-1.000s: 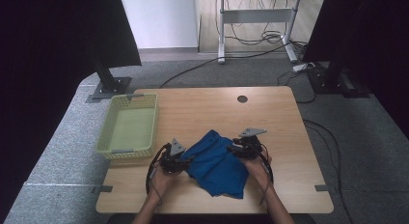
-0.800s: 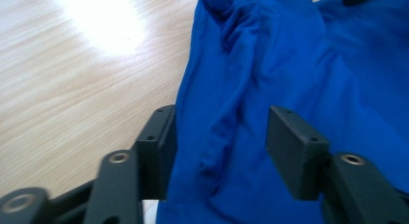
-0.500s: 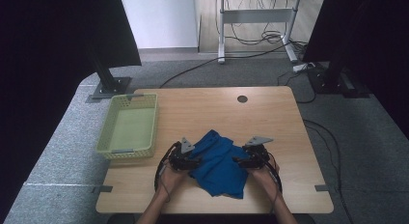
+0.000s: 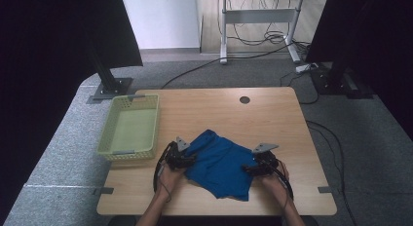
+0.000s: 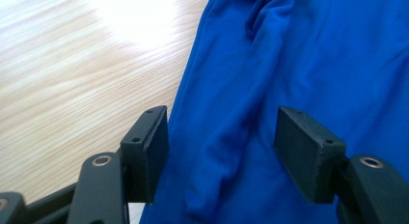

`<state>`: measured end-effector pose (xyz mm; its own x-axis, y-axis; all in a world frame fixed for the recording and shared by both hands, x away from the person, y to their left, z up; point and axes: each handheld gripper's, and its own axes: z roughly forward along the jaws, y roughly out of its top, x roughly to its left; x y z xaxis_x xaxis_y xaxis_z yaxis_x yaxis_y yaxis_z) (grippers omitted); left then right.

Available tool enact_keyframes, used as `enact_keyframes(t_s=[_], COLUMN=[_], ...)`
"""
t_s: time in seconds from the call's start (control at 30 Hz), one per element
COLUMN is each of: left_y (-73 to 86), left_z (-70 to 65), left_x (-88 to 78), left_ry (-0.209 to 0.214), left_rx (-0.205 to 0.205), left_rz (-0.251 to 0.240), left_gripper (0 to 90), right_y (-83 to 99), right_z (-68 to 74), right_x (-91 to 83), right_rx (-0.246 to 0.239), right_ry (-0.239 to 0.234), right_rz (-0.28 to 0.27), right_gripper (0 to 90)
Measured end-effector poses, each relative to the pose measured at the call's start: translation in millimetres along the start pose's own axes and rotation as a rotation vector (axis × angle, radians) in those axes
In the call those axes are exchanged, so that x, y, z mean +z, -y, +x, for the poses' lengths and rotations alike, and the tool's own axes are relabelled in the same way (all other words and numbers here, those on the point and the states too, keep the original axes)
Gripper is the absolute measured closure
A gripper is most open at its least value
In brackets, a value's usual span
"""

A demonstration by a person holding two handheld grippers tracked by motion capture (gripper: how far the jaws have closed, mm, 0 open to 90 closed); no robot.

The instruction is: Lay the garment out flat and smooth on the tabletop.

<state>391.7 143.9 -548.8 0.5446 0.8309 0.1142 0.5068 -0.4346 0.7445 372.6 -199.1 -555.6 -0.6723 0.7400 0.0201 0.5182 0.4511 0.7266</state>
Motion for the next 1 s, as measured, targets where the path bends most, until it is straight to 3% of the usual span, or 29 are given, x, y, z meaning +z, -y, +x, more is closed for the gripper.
enact_keyframes(t_s=[0.1, 0.2, 0.23, 0.27, 0.3, 0.33, 0.37, 0.4, 0.43, 0.47, 0.5, 0.57, 0.73, 0.77, 0.93, 1.0], left_y=[3.3, 3.3, 0.7, 0.7, -4.3, -4.3, -4.3, -5.4, -5.4, -2.6, -2.6, 2.6, 4.5, 7.8, 10.7, 15.6], left_z=[7.5, 7.5, 7.5, 7.5, 3.6, 3.6, 3.6, -0.6, -0.6, -0.5, -0.5, 5.3, 5.5, 3.5, 1.0, -6.8], left_x=[-5.2, -5.2, -10.4, -10.4, -10.9, -10.9, -10.9, -3.0, -3.0, 2.1, 2.1, 2.1, -0.6, -4.2, -7.4, -17.4], left_ry=[-0.018, -0.018, 0.003, 0.003, 0.049, 0.049, 0.049, 0.050, 0.050, 0.044, 0.044, 0.075, 0.071, 0.080, 0.088, 0.106], left_rx=[-0.031, -0.031, -0.031, -0.031, -0.028, -0.028, -0.028, -0.001, -0.001, 0.005, 0.005, -0.041, -0.039, -0.051, -0.054, -0.045], left_rz=[0.019, 0.019, -0.011, -0.011, -0.038, -0.038, -0.038, -0.013, -0.013, 0.010, 0.010, -0.006, -0.002, -0.001, -0.001, 0.020], left_gripper=[37.6, 39.5, 39.5, 39.8, 39.8, 39.4, 39.4, 39.4, 38.2, 38.2, 37.3, 37.5, 37.7, 37.7, 38.4, 38.4], right_y=[0.7, 1.4, 1.4, 1.4, 0.2, 0.2, -2.9, -2.9, -2.9, -2.9, -2.9, 4.7, 6.6, 6.6, 7.2, 6.0], right_z=[-2.2, -5.5, -5.5, -5.5, -3.8, -3.8, 5.3, 5.3, 5.3, 19.3, 19.3, 26.8, 26.0, 19.7, 8.2, 0.5], right_x=[-1.0, -2.9, -2.9, -2.9, -7.1, -7.1, -11.9, -11.9, -11.9, -12.9, -12.9, -7.6, -7.5, -8.2, -7.1, -5.7], right_rx=[0.004, 0.013, 0.013, 0.013, 0.033, 0.033, 0.032, 0.032, 0.032, 0.013, 0.013, -0.019, -0.023, -0.043, -0.035, -0.032], right_ry=[0.003, 0.012, 0.012, 0.012, 0.015, 0.015, -0.011, -0.011, -0.011, -0.036, -0.036, -0.044, -0.040, -0.005, -0.005, -0.003], right_rz=[0.001, 0.008, 0.008, 0.008, -0.009, -0.009, -0.041, -0.041, -0.041, -0.039, -0.039, 0.011, -0.001, 0.019, 0.006, 0.002], right_gripper=[22.8, 22.7, 22.7, 22.7, 22.1, 22.1, 22.1, 20.5, 20.5, 19.0, 19.0, 17.6, 17.7, 18.4, 18.4, 18.5])
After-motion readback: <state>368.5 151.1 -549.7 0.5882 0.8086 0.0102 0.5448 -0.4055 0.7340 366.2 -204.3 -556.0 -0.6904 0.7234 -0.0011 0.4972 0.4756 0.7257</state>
